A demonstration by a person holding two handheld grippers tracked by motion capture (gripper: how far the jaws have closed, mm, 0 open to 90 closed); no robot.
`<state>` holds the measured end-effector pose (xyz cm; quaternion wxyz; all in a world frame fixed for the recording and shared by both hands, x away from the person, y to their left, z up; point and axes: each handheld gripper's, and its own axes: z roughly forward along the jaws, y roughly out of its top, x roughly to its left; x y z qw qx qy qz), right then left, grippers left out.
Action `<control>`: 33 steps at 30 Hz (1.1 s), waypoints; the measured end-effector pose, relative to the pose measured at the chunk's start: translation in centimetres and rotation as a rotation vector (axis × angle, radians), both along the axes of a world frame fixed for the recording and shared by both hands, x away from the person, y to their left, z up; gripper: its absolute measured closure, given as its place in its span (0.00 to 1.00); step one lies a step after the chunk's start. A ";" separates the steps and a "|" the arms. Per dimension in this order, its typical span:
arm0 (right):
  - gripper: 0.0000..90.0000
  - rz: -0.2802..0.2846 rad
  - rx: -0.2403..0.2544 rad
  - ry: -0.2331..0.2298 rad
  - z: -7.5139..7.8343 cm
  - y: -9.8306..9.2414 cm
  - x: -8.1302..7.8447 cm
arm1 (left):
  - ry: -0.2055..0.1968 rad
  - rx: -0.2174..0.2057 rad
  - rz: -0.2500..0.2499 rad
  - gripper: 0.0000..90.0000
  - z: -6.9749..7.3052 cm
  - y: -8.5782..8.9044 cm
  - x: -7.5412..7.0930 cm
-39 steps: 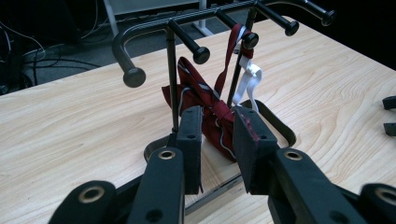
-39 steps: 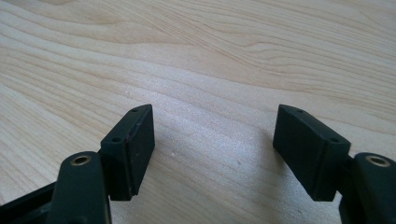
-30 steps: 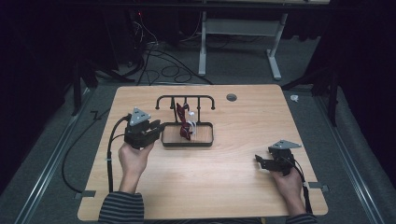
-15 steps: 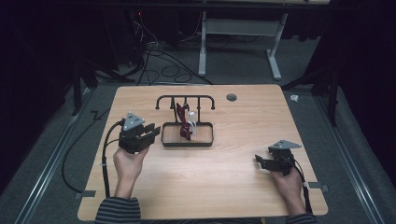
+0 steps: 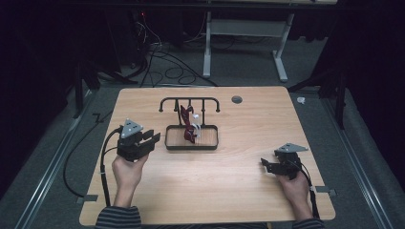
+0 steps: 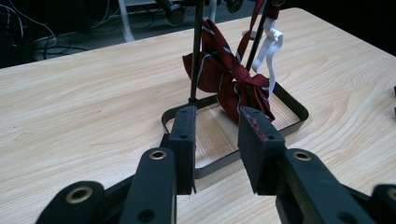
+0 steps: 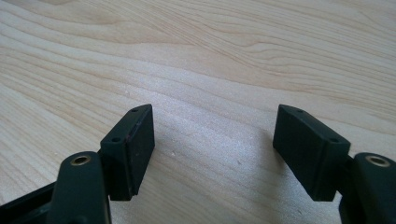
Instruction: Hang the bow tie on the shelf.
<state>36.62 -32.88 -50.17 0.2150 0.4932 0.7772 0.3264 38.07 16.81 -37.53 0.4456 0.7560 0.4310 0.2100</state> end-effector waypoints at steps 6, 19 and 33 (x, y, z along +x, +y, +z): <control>0.34 0.000 0.000 0.000 0.0 0.0 0.0 | 0.002 -0.003 0.004 0.74 -0.3 0.3 -0.4; 0.34 0.000 0.000 0.000 0.0 0.0 0.0 | -0.001 0.000 0.022 0.71 -1.3 0.4 -1.1; 0.34 0.000 0.000 0.000 0.0 0.0 0.0 | 0.006 0.009 0.032 0.69 -2.3 0.6 -2.0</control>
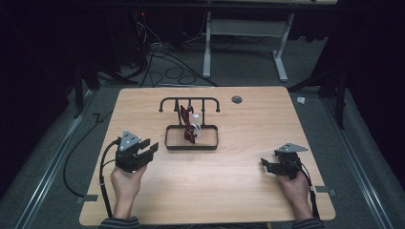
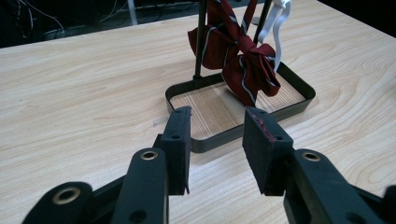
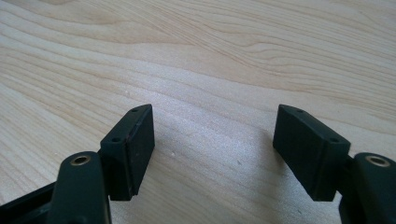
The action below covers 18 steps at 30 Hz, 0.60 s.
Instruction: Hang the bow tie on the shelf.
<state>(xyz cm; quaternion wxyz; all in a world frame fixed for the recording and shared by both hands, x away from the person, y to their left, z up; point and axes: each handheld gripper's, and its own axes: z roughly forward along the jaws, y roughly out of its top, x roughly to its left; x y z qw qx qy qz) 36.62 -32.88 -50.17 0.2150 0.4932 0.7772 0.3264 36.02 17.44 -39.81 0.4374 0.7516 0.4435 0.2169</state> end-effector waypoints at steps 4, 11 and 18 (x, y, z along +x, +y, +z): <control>0.34 0.000 0.000 0.000 0.0 0.0 0.0 | 0.005 -0.006 -0.001 0.69 -0.3 0.1 -0.1; 0.34 0.000 0.000 0.000 0.0 0.0 0.0 | 0.012 -0.020 0.001 0.69 -0.8 0.3 -0.4; 0.34 0.000 0.000 0.000 0.0 0.0 0.0 | 0.022 -0.027 0.002 0.68 -1.2 0.5 -0.7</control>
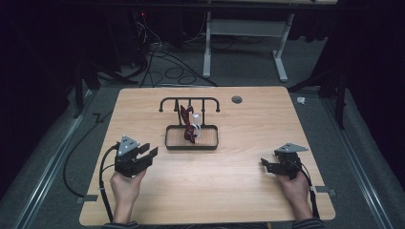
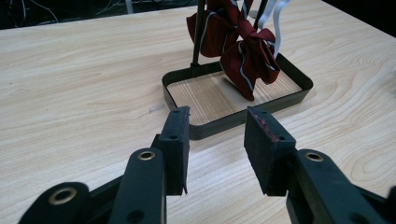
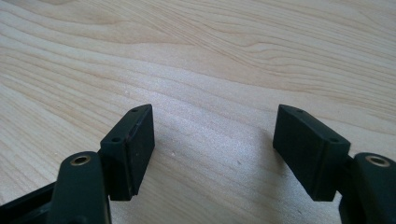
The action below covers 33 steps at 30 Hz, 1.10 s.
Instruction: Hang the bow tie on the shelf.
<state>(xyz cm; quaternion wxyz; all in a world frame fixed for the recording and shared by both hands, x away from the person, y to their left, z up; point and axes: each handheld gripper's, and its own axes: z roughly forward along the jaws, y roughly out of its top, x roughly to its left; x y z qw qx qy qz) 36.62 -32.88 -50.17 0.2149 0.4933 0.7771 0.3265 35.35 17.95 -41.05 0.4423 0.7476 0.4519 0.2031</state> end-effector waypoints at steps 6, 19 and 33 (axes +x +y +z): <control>0.34 -0.001 0.000 0.000 0.0 0.0 0.0 | 0.007 -0.005 0.005 0.68 -0.4 0.2 -0.2; 0.34 0.000 0.000 0.000 0.0 0.0 0.0 | 0.028 -0.020 0.017 0.68 -1.5 0.6 -0.5; 0.34 0.000 0.000 0.000 0.0 0.0 0.0 | 0.053 -0.029 0.028 0.67 -2.6 1.2 -0.7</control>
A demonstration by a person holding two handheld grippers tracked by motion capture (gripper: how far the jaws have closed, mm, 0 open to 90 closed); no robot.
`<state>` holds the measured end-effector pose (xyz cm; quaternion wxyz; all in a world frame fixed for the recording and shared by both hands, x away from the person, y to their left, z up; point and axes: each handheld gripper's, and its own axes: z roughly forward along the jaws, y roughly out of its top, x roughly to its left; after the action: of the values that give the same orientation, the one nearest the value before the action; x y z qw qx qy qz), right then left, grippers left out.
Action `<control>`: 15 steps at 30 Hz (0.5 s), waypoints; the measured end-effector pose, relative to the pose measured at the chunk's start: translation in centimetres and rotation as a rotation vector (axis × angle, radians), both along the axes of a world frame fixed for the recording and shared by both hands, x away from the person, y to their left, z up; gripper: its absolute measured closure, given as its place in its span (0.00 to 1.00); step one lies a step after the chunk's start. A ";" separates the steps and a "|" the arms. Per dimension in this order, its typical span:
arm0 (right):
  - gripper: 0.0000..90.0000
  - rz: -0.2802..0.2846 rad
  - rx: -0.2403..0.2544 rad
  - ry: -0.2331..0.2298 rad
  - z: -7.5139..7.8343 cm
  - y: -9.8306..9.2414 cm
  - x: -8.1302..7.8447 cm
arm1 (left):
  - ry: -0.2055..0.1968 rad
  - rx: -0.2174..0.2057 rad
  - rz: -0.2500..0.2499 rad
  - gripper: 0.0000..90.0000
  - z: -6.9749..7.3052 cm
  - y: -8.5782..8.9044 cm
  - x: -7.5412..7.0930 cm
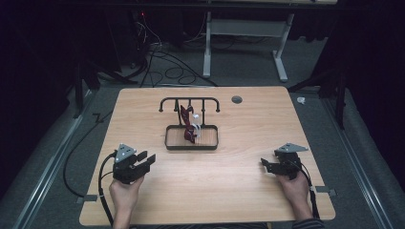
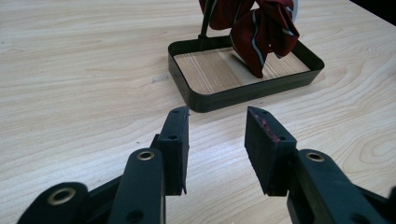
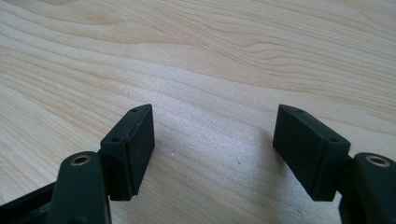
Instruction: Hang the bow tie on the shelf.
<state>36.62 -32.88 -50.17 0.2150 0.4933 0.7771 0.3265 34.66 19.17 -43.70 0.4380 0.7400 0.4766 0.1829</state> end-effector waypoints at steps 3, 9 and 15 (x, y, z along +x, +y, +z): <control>0.34 -0.001 0.001 0.001 0.0 0.0 0.0 | 0.005 -0.004 0.004 0.67 -0.2 0.2 0.0; 0.34 0.000 0.000 0.000 0.0 0.0 0.0 | 0.014 -0.005 0.013 0.67 -0.7 0.4 -0.1; 0.34 0.000 0.000 0.000 0.0 0.0 0.0 | 0.028 -0.007 0.018 0.66 -1.2 0.5 -0.1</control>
<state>36.62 -32.88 -50.17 0.2150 0.4932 0.7772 0.3264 34.56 19.66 -44.93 0.4322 0.7366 0.4900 0.1748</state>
